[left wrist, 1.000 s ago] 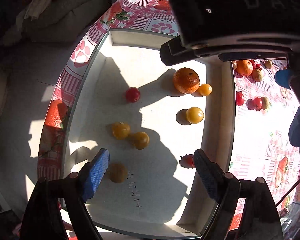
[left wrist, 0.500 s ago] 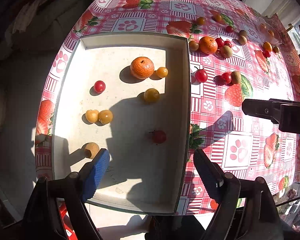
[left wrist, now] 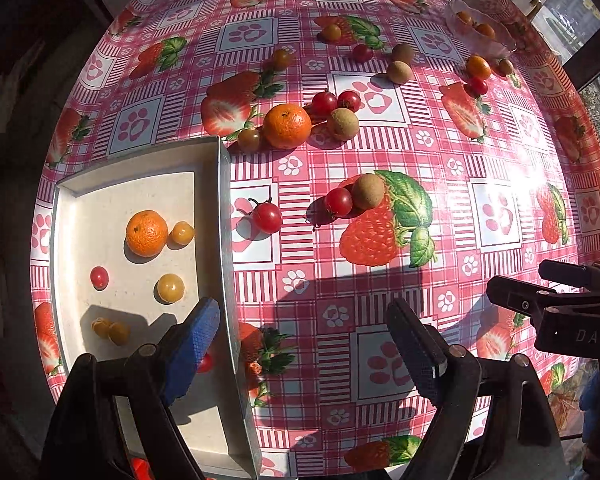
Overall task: Organize fruits
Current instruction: 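Lift both grippers out of the tray back toward the fruit, then grasp a kiwi with the right gripper while the left grasps a red cherry tomato, then carry the kiwi and red tomato over the white tray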
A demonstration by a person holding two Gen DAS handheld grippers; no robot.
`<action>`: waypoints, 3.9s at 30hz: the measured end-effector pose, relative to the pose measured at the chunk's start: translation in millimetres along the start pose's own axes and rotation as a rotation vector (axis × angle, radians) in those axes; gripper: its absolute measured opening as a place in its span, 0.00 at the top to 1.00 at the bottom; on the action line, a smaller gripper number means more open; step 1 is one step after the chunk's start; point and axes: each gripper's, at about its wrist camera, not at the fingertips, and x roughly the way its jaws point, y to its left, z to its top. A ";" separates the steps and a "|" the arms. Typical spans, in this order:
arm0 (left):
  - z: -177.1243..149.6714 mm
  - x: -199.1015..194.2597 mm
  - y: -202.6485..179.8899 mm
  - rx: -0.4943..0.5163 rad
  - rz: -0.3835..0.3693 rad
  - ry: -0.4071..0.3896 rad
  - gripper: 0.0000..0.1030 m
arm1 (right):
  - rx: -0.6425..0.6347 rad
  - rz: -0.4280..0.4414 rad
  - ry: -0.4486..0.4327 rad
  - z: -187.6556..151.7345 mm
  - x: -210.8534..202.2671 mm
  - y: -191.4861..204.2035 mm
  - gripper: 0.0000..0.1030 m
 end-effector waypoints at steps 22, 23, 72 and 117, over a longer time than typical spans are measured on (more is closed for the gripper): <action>-1.8 38.1 -5.7 -0.080 0.051 -0.016 0.16 | -0.373 0.078 -0.078 67.7 11.6 75.9 0.18; -4.8 39.3 -2.9 -0.100 0.048 -0.013 0.16 | -0.403 0.072 -0.079 69.0 15.4 83.0 0.22; 82.7 77.1 -1.1 -0.116 -0.108 -0.047 0.75 | -0.246 0.091 -0.144 58.7 5.5 0.4 0.71; 11.4 18.8 24.7 -0.164 -0.129 -0.063 0.78 | -0.199 0.112 -0.133 33.6 -14.6 -1.0 0.71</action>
